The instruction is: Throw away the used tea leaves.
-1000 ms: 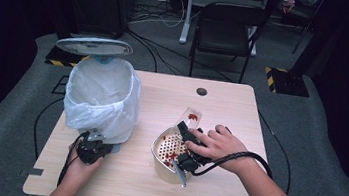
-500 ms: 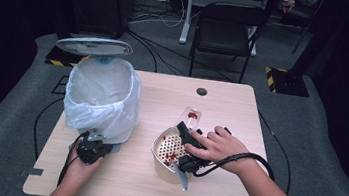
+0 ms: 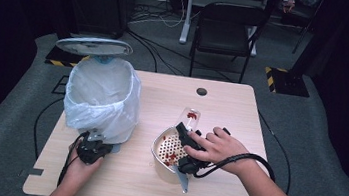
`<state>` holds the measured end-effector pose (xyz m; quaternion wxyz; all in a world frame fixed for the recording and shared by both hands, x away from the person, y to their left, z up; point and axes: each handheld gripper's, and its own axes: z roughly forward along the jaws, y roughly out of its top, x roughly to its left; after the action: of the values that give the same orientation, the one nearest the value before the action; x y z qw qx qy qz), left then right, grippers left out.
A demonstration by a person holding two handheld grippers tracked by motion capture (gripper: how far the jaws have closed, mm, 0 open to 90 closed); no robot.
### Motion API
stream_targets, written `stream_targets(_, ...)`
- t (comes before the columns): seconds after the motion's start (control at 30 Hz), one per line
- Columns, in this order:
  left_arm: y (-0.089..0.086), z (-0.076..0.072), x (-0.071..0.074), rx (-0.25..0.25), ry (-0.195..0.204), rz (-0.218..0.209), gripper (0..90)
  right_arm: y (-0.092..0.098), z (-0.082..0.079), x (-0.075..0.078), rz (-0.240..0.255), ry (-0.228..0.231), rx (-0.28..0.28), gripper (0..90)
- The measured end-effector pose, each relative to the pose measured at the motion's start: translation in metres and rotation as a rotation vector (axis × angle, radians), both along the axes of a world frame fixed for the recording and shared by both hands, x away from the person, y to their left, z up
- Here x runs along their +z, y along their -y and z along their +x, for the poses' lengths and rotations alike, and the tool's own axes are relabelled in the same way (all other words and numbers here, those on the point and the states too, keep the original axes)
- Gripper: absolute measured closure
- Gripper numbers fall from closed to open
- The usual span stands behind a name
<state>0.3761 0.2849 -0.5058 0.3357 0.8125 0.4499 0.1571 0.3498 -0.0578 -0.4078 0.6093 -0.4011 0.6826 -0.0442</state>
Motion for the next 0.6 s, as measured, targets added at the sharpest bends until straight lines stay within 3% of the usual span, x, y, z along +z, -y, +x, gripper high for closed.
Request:
stream_targets(0.13, -0.002, 0.001, 0.001, -0.02, -0.006, 0.029, 90.0, -0.001, -0.001, 0.003, -0.003, -0.013, -0.004, 50.6)
stream_targets(0.17, -0.002, 0.001, 0.001, -0.021, -0.006, 0.03, 90.0, -0.003, -0.001, 0.011, -0.066, 0.006, -0.006, 50.6)
stream_targets(0.33, -0.001, 0.001, 0.0, -0.009, 0.005, 0.019, 90.0, -0.005, 0.003, 0.033, 0.052, -0.107, -0.026, 50.5)
stream_targets(0.37, 0.0, 0.001, 0.0, -0.003, 0.006, 0.003, 90.0, -0.004, 0.003, 0.033, 0.149, -0.164, -0.044, 50.4)
stream_targets(0.4, -0.002, 0.001, 0.001, -0.019, -0.006, 0.03, 90.0, 0.0, 0.008, 0.029, 0.22, -0.193, -0.006, 50.4)
stream_targets(0.43, -0.002, 0.0, 0.001, -0.019, -0.007, 0.029, 90.0, -0.003, 0.007, 0.038, 0.19, -0.208, -0.035, 50.4)
stream_targets(0.47, -0.002, 0.0, 0.001, -0.02, -0.007, 0.029, 90.0, -0.003, 0.006, 0.042, 0.205, -0.268, -0.065, 50.4)
stream_targets(0.5, -0.002, 0.0, 0.001, -0.02, -0.007, 0.029, 90.0, -0.003, 0.008, 0.045, 0.222, -0.307, -0.074, 50.4)
stream_targets(0.53, 0.001, 0.0, 0.0, 0.004, 0.001, -0.008, 90.0, -0.003, 0.008, 0.048, 0.259, -0.345, -0.099, 50.3)
stream_targets(0.6, 0.0, 0.0, 0.0, 0.001, 0.001, -0.003, 90.0, -0.001, 0.012, 0.053, 0.32, -0.433, -0.129, 50.3)
